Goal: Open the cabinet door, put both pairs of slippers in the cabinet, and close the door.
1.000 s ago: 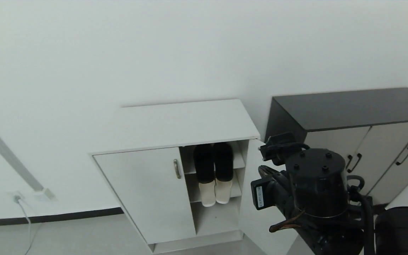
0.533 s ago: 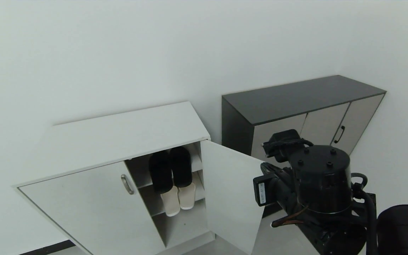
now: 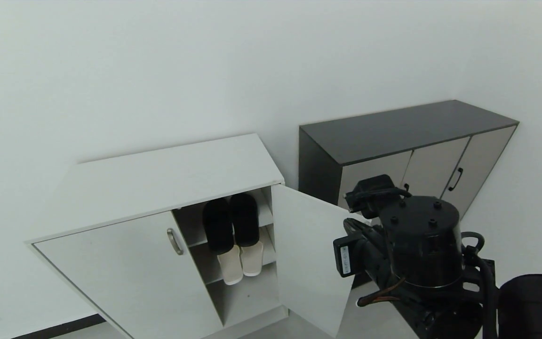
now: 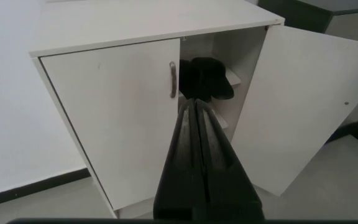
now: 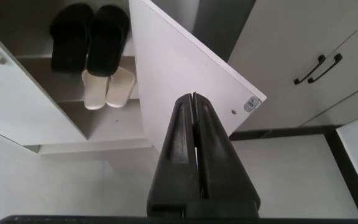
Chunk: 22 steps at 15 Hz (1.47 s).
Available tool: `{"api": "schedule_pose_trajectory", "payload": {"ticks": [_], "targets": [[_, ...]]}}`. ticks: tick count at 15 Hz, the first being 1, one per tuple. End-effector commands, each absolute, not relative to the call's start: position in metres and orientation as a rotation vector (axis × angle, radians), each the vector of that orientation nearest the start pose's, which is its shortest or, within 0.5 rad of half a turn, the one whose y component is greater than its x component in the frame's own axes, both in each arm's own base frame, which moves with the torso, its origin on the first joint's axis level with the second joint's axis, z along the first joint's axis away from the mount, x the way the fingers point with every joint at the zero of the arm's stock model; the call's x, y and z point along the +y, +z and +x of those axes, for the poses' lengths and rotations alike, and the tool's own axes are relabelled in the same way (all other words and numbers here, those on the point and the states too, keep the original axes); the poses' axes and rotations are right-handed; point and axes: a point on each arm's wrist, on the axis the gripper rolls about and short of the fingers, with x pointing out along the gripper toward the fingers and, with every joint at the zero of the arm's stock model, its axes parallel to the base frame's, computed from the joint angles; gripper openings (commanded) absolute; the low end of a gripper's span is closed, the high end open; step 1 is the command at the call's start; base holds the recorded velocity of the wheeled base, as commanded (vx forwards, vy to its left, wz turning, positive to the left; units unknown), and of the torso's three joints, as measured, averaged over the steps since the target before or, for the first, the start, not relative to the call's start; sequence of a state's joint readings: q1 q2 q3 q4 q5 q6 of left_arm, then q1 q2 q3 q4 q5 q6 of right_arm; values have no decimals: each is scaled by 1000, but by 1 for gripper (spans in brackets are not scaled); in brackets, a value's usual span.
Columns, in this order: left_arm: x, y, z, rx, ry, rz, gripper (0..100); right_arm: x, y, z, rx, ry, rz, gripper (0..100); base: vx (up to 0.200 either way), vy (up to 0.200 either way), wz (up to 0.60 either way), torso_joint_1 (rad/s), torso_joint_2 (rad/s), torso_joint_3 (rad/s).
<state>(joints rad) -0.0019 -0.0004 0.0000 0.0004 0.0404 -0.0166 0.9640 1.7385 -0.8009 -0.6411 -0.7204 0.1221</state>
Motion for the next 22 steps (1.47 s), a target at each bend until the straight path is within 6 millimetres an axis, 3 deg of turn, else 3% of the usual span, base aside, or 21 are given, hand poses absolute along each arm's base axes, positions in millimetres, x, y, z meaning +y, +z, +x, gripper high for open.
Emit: {"api": "schedule_pose_trajectory", "payload": {"ticks": [1,5,10,15,22], "targets": [[1,75,-23,0,40,-17,0,243,170,188,214,225,-103,0,-200,0,0,22,2,2],[1,75,-23,0,40,-17,0,237,175,202,208,180,-90,0,-100,0,0,-2,4,0],[1,75,-23,0,40,-15,0,211,174,278,210,3,-37,0,0,0,0,0,0,0],[1,75,-23,0,40,-15,0,197,174,322,272,8,63,0,0,0,0,0,0,0],[1,75,-23,0,38,-15,0,176,152,379,316,32,172,0,0,0,0,0,0,0]]}}
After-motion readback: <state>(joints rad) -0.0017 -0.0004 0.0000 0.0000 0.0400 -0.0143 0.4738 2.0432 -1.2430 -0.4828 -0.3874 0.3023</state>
